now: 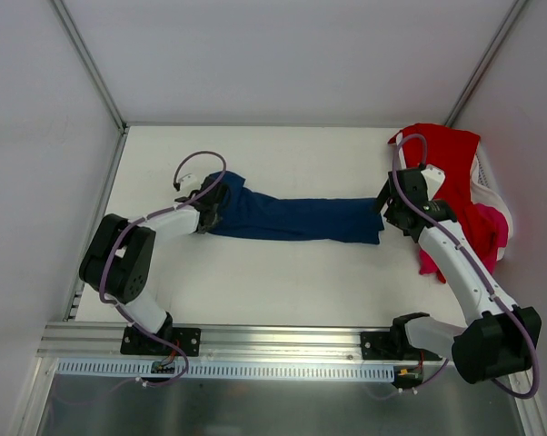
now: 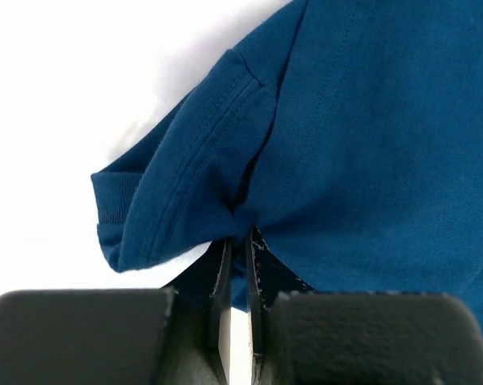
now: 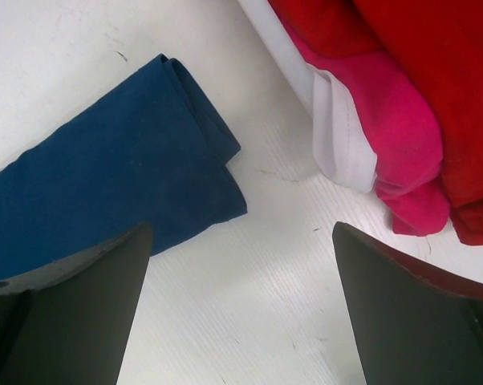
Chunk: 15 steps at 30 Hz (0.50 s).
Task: Fold and stack the t-shirts
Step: Fold the tshirt
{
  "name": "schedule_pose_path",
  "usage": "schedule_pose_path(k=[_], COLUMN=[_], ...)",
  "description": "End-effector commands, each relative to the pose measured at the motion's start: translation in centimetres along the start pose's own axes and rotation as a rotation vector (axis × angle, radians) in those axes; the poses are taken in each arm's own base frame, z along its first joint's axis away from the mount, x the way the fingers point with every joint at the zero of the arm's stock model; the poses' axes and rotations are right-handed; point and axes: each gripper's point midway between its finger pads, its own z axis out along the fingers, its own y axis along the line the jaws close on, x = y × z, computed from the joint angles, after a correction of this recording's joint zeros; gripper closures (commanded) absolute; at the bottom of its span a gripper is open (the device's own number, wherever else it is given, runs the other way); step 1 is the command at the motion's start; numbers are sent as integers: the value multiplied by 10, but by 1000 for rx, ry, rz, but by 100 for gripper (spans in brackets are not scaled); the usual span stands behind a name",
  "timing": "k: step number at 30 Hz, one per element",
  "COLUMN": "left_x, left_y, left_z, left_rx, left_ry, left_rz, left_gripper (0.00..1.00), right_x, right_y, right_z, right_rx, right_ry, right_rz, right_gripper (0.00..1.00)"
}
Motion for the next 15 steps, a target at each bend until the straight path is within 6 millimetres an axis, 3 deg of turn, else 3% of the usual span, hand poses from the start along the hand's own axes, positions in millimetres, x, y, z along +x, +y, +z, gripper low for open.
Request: schedule_pose_path(k=[1, 4, 6, 7, 8, 9, 10, 13, 14, 15], left_x=[-30, -53, -77, -70, -79, -99, -94, -118, -141, -134], left_y=[-2, -14, -34, -45, -49, -66, -74, -108, -126, -135], left_z=[1, 2, 1, 9, 15, 14, 27, 46, 44, 62], left_rx=[-21, -2, 42, 92, 113, 159, 169, 233, 276, 280], left_ry=[-76, -99, -115, -50, -33, -51, -13, -12, -46, -20], left_rz=[6, 60, 63, 77, 68, 46, 57, 54, 47, 63], left_gripper=[100, 100, 100, 100, 100, 100, 100, 100, 100, 100], right_x=[-2, -2, -5, -5, -6, -7, -8, -9, -10, -10], right_y=[-6, -4, -3, -3, -3, -3, -3, -6, -7, -9], right_z=[-4, -4, -5, -5, -5, -6, -6, -6, -8, -9], right_rx=[10, 7, 1, 2, 2, 4, 5, 17, 17, 20], right_ry=[-20, -18, -24, -21, -24, -29, -32, -36, -40, -43], right_rz=[-17, -18, -16, -18, -19, -18, -23, -36, -38, -38], right_gripper=[0, 1, 1, 1, 1, 1, 1, 1, 0, 1])
